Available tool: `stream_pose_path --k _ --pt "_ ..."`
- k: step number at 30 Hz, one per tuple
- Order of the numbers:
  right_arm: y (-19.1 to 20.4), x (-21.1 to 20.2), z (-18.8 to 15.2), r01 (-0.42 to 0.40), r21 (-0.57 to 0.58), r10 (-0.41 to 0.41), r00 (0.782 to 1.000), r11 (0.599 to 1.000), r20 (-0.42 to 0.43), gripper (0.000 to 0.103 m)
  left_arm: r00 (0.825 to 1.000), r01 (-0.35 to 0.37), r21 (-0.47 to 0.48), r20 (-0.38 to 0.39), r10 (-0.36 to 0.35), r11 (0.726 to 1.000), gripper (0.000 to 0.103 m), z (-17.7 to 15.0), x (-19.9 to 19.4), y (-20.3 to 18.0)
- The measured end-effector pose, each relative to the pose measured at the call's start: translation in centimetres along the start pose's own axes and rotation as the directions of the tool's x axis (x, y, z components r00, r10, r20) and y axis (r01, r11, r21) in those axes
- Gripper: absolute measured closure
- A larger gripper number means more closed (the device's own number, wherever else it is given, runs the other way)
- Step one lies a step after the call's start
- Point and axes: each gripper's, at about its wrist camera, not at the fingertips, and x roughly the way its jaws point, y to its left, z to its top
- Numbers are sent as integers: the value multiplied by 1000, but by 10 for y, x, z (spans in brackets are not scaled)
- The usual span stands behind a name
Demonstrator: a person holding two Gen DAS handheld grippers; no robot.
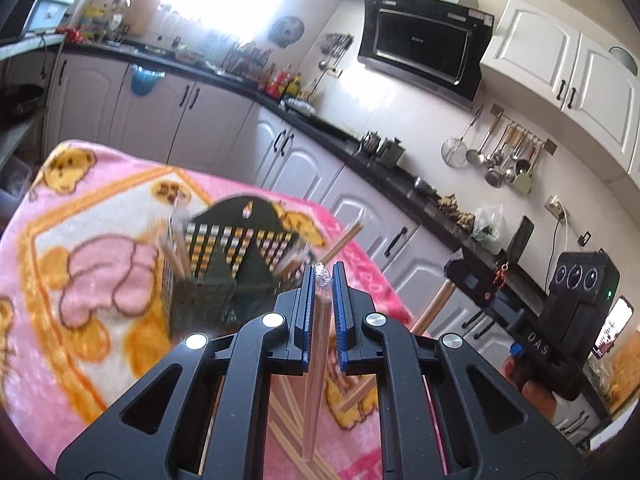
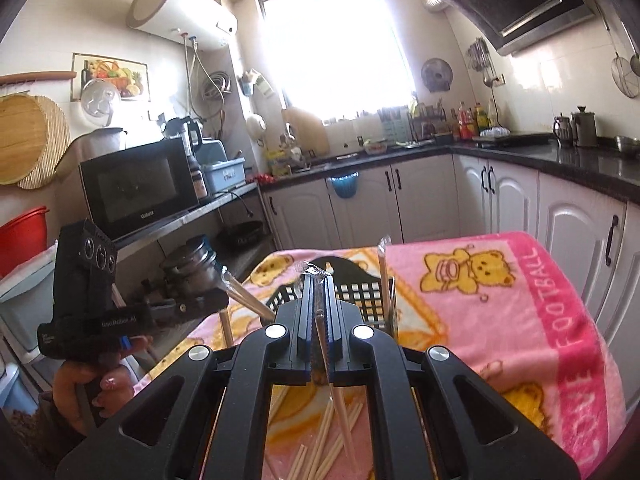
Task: Organize utensils
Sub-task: 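Lift both held chopsticks and lower them upright into the green basket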
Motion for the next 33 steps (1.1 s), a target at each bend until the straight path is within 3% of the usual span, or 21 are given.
stream_pose_path --k 14,27,33 --pt "15 1 30 -25 -53 29 996 998 79 98 986 -23 51 165 15 998 97 59 -18 -15" --pt "20 11 57 -23 -85 35 990 996 138 98 945 -100 94 319 65 991 97 110 -33 -27" --pt "21 19 72 -1 -109 19 986 994 164 98 931 -112 65 356 82 992 97 129 -29 -20"
